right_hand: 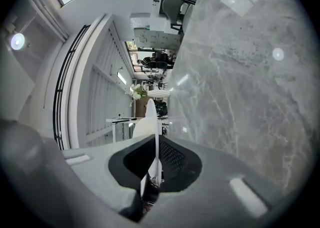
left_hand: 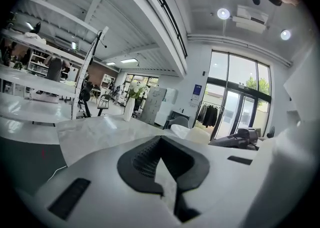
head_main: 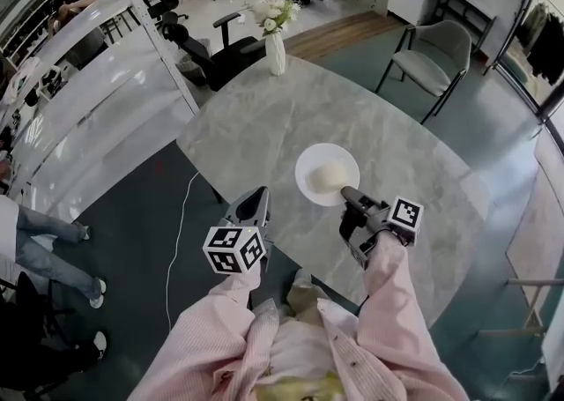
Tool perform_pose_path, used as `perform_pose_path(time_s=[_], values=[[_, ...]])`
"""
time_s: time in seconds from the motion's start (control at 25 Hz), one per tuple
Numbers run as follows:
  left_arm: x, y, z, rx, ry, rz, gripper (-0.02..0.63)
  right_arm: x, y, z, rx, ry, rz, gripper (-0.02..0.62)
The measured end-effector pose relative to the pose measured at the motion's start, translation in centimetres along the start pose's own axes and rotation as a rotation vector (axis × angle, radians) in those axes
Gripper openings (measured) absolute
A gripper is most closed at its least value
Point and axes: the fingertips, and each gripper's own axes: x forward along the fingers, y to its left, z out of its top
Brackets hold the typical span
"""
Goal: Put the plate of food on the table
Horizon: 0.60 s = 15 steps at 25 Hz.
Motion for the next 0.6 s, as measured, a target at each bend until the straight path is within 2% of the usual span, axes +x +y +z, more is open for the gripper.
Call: perform_pose_path(time_s=[0.16,0.44,0.6], values=[[2.0,0.5,-0.6,-0.017,0.039,-0.008,-0.008,1.3,-0.6,1.8,0.007,-0.020,-0.016,0.015],[4.9,1.5,-2.2,-0.076,0.114,0.000,-0.008,3.3,-2.2,3.3,-0.043,-0.016,-0.054,0.014],[8.9,4.2,-4.4,-0.118,0.170,0.010,-0.008,6.6,-5.5,5.7,-0.040,-0.032,-0.086,0.014]])
